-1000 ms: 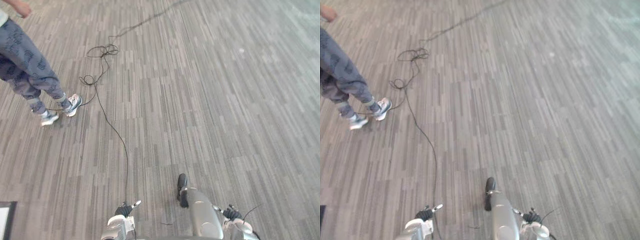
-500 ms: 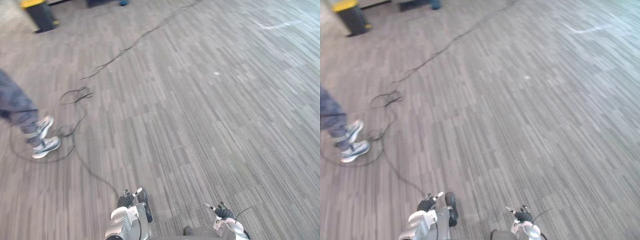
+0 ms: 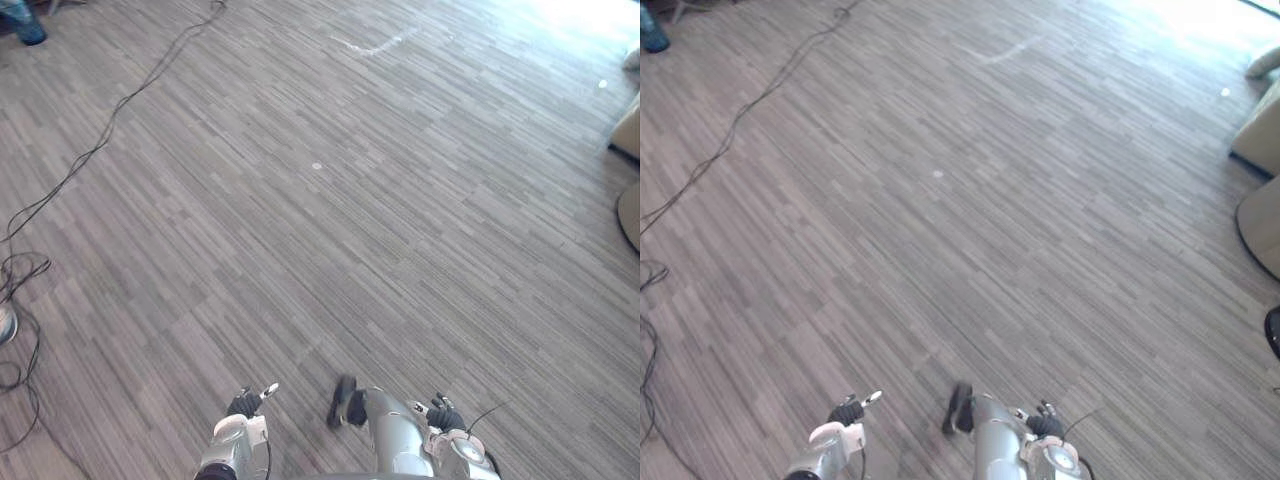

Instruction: Pick up cushions and gather them together orderly.

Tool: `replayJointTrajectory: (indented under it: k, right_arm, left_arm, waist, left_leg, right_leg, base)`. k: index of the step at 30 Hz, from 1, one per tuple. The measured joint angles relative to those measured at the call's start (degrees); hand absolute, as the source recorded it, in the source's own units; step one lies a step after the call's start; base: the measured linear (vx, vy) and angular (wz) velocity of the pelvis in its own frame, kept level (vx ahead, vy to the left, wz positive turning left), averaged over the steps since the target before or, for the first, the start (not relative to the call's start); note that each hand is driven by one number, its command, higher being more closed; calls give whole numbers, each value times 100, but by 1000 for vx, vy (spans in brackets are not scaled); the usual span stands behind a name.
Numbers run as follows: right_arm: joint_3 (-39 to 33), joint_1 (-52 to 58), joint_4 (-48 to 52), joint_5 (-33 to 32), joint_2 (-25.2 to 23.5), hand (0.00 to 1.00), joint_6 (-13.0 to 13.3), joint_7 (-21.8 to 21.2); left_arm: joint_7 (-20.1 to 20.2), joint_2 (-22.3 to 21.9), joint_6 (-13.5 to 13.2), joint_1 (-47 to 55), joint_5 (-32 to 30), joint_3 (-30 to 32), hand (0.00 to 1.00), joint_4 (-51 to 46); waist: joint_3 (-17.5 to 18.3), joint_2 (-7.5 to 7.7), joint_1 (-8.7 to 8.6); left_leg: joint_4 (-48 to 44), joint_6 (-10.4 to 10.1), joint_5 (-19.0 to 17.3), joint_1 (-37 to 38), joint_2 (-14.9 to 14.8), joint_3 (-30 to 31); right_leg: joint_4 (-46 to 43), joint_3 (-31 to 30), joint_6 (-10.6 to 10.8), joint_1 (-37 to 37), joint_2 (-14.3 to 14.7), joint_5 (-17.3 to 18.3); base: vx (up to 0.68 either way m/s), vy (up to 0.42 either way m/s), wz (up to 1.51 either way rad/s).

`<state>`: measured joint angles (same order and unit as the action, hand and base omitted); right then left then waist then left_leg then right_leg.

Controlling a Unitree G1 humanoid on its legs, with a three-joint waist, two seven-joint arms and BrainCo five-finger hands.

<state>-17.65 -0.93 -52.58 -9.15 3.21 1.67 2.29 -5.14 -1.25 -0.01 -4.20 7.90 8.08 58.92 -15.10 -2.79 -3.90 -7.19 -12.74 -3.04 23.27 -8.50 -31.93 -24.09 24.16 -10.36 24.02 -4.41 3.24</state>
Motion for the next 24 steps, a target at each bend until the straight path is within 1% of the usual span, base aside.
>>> replayJointTrajectory:
  k: [1,2,3,4,5,6,7,8,9,10,11,12,13,14,15,16,17,18,19,20,21,22,23,24]
  right_arm:
    - [-120,19,51,-2,-87,0,-2,8]
    - [-73,55,89,-1,-109,0,-21,4]
    - [94,150,190,-4,-139,0,-44,3]
    - [111,167,201,-7,-158,0,-42,4]
    - [201,169,208,-40,-223,0,-46,18]
    - [240,186,208,-63,-242,0,-53,31]
    - [266,211,206,-102,-265,0,-63,50]
    - [272,219,193,-109,-282,0,-76,52]
    - [265,215,194,-116,-303,0,-95,55]
    - [261,218,195,-116,-308,0,-101,56]
    - [253,234,195,-115,-307,0,-112,57]
    - [251,230,193,-112,-309,0,-116,55]
    - [245,282,157,-104,-300,0,-111,52]
    - [247,281,122,-100,-283,0,-113,52]
    - [248,262,-20,-90,-222,0,-115,49]
    - [254,316,-108,-81,-240,0,-143,49]
    - [253,346,-111,-81,-269,0,-145,48]
    - [260,448,-129,-62,-324,0,-139,42]
    - [261,437,-128,-33,-323,0,-143,20]
    - [259,363,-207,-12,-318,0,-129,4]
    - [258,316,-257,-6,-318,0,-128,9]
    - [248,288,-239,-36,-284,0,-115,6]
    - [331,285,-237,-31,-220,0,-105,2]
    - [563,163,-256,3,-113,0,-67,-9]
  left_arm:
    - [-1,-20,16,20,-5,-1,0,-4]
    - [3,-24,28,44,-4,-3,0,-30]
    - [13,-83,30,74,8,-2,0,-137]
    - [19,-104,30,84,11,1,0,-172]
    - [66,-170,32,113,14,76,0,-300]
    - [50,-172,31,123,78,153,0,-353]
    - [37,-176,29,154,123,214,0,-435]
    - [35,-175,24,199,124,212,0,-494]
    - [35,-182,-13,216,120,210,0,-644]
    - [35,-183,-38,217,120,215,0,-662]
    - [39,-188,-82,219,117,208,0,-651]
    - [42,-187,-90,220,117,207,0,-650]
    - [37,-187,-94,228,116,204,0,-634]
    - [39,-187,-108,246,114,194,0,-624]
    - [38,-175,-158,299,111,187,0,-602]
    - [32,-121,-164,334,111,207,0,-580]
    - [32,-114,-153,346,111,204,0,-572]
    - [25,14,-117,331,111,191,0,-417]
    - [26,43,-114,323,112,185,0,-370]
    - [26,162,-83,262,114,107,0,-285]
    - [26,209,-43,246,115,59,0,-222]
    - [14,301,41,269,116,-138,0,-81]
    - [-2,314,38,288,117,-194,0,-76]
    - [-8,406,31,312,117,-369,0,-55]
  waist:
    - [-5,-5,-41]
    - [-9,-26,-54]
    - [-16,-44,-25]
    - [-13,-28,-14]
    - [-58,31,5]
    - [-64,69,17]
    - [-59,132,72]
    - [-62,184,136]
    - [-67,192,271]
    - [-68,191,294]
    - [-77,206,318]
    - [-71,198,319]
    - [-44,189,324]
    - [-7,170,333]
    - [65,111,369]
    - [185,236,425]
    - [278,263,424]
    - [462,481,381]
    - [450,509,381]
    - [355,565,342]
    - [311,560,306]
    - [266,553,194]
    - [228,478,191]
    - [208,376,186]
  left_leg:
    - [-770,-46,320,-130,-231,196]
    - [-1720,-1,528,-435,-525,446]
    - [-3588,-9,560,-1154,-896,812]
    - [-3965,-11,493,-1317,-965,847]
    - [-4857,178,20,-1989,-1124,784]
    - [-4954,386,-288,-2334,-1177,716]
    - [-4844,580,-584,-2640,-1212,575]
    - [-4611,631,-757,-2841,-1217,458]
    - [-4025,720,-892,-3149,-1199,344]
    - [-3779,734,-899,-3229,-1183,322]
    - [-2886,719,-886,-3392,-1067,351]
    - [-2289,661,-842,-3462,-937,516]
    - [-1395,456,-674,-3537,-673,967]
    - [-1121,397,-592,-3581,-598,1143]
    - [-737,461,-373,-3631,-518,1429]
    - [-951,690,45,-3558,-342,1517]
    - [-1028,746,39,-3545,-273,1493]
    - [-1287,827,-384,-3432,-167,1036]
    - [-1293,848,-468,-3342,-154,950]
    - [-1081,895,-660,-2907,-57,796]
    - [-983,906,-702,-2722,-24,736]
    - [-631,950,-735,-2088,46,637]
    - [-343,949,-734,-1631,28,472]
    - [3,948,-732,-1084,-3,208]
  right_leg:
    - [-187,-64,156,-199,14,368]
    - [-122,-83,247,-446,100,522]
    - [66,-141,259,-873,263,674]
    - [101,-156,232,-987,284,715]
    - [352,-384,205,-1500,426,889]
    - [536,-455,209,-1758,473,938]
    - [668,-620,230,-1962,515,978]
    - [765,-750,246,-2092,518,1008]
    - [857,-977,377,-2330,516,995]
    - [884,-1076,404,-2407,514,1015]
    - [1031,-1293,520,-2681,506,1075]
    - [1124,-1437,606,-2852,475,1124]
    - [1279,-1702,767,-3062,422,1225]
    - [1315,-1806,849,-3115,415,1276]
    - [1384,-2087,1053,-3248,389,1444]
    - [1269,-2454,1200,-3306,168,1642]
    - [1176,-2552,1247,-3307,68,1682]
    - [173,-2674,1511,-2787,-193,1636]
    - [-261,-2663,1653,-2574,-240,1550]
    - [-1842,-2588,2051,-1830,-396,1052]
    - [-2272,-2536,2054,-1634,-451,1054]
    - [-2801,-2239,1832,-1423,-511,1188]
    - [-2832,-1875,1563,-1327,-508,1332]
    - [-2397,-1038,1192,-974,-495,1497]
  base:
    - [526,-162,-6]
    - [581,-174,-14]
    - [328,-69,-20]
    - [479,-87,-39]
    - [465,-60,-37]
    - [456,-53,-50]
    - [293,-10,-60]
    - [365,30,-95]
    - [297,32,-92]
    - [404,66,-99]
    - [372,103,-73]
    - [576,201,-99]
    - [474,215,-80]
    - [477,287,-115]
    - [643,468,-141]
    - [567,417,-139]
    - [765,483,-143]
    - [506,289,-94]
    - [804,507,-121]
    - [410,303,-67]
    - [493,322,-58]
    - [374,212,-31]
    - [626,354,-59]
    - [518,283,-54]
